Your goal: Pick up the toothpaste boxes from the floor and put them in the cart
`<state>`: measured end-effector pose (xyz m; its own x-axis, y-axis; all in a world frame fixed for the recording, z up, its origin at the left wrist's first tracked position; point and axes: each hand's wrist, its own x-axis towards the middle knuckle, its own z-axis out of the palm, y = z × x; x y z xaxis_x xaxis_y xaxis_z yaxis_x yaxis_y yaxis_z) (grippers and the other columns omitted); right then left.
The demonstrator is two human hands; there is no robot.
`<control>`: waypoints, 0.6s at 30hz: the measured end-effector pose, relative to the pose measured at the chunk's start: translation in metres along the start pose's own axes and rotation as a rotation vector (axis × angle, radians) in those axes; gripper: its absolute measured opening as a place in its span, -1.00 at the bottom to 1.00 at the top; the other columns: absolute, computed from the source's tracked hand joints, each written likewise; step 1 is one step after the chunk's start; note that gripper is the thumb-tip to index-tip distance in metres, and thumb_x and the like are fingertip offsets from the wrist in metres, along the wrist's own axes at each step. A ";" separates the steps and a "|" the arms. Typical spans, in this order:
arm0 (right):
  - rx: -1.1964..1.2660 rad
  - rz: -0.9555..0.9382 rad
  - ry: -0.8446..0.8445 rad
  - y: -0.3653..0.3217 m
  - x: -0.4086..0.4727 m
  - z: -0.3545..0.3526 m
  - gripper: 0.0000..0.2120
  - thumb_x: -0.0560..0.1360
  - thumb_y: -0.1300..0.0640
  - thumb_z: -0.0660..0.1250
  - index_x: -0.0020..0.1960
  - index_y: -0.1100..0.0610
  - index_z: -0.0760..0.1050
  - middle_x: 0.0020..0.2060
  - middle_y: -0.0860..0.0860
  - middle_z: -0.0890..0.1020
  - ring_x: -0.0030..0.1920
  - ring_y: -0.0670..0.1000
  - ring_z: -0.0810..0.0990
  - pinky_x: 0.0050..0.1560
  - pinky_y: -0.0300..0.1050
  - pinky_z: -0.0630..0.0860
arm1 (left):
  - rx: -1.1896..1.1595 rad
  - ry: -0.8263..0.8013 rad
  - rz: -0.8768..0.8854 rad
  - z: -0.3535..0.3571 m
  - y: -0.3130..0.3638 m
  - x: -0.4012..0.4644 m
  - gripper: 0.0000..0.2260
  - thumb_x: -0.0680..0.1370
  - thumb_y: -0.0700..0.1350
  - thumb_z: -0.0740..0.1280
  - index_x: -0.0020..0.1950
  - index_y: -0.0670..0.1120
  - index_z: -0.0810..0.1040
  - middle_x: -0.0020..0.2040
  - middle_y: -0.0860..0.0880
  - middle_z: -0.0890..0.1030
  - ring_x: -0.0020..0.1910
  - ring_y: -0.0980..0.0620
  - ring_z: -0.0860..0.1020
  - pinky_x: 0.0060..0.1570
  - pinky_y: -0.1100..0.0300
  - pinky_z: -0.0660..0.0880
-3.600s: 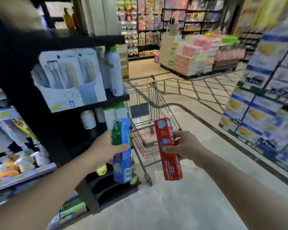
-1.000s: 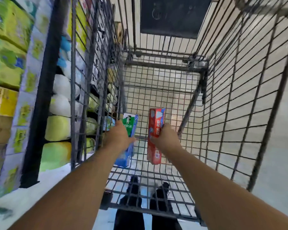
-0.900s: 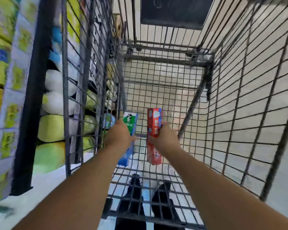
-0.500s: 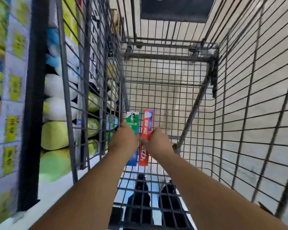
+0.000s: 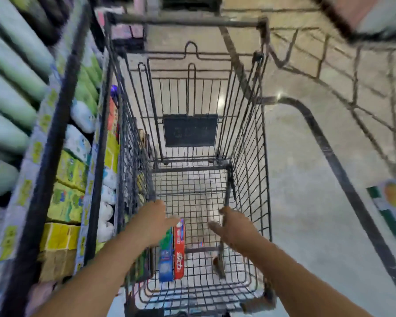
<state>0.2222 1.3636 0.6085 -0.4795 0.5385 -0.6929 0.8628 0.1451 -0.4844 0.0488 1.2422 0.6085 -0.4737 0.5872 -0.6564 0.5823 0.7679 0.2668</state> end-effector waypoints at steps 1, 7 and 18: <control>-0.017 -0.025 0.037 -0.007 -0.014 -0.016 -0.43 0.56 -0.10 0.33 0.47 0.12 0.31 0.39 0.11 0.48 0.31 0.08 0.51 0.35 0.04 0.42 | -0.005 0.018 0.015 -0.020 0.006 -0.013 -0.49 0.59 0.25 0.23 0.30 -0.14 0.42 0.25 -0.15 0.51 0.12 -0.07 0.50 0.02 0.11 0.42; -0.270 -0.209 0.264 -0.047 -0.086 -0.095 -0.36 0.50 -0.28 0.31 0.46 0.03 0.34 0.40 0.04 0.45 0.37 0.07 0.43 0.39 0.07 0.41 | 0.121 0.132 0.122 -0.112 0.027 -0.093 -0.27 0.49 0.45 0.15 0.50 -0.01 0.29 0.34 -0.02 0.47 0.23 -0.03 0.48 0.15 0.07 0.47; -0.462 -0.455 0.446 -0.025 -0.208 -0.168 -0.27 0.50 -0.30 0.30 0.54 0.01 0.22 0.49 0.02 0.34 0.45 0.10 0.33 0.44 0.09 0.32 | 0.075 0.249 0.132 -0.137 0.076 -0.237 0.00 0.32 0.53 0.08 0.63 0.03 -0.01 0.62 -0.02 0.13 0.52 -0.04 0.27 0.45 0.04 0.28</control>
<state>0.3269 1.3875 0.8546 -0.7764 0.6114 -0.1527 0.6233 0.7091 -0.3297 0.1152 1.1968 0.8808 -0.5327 0.7325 -0.4240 0.6927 0.6652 0.2789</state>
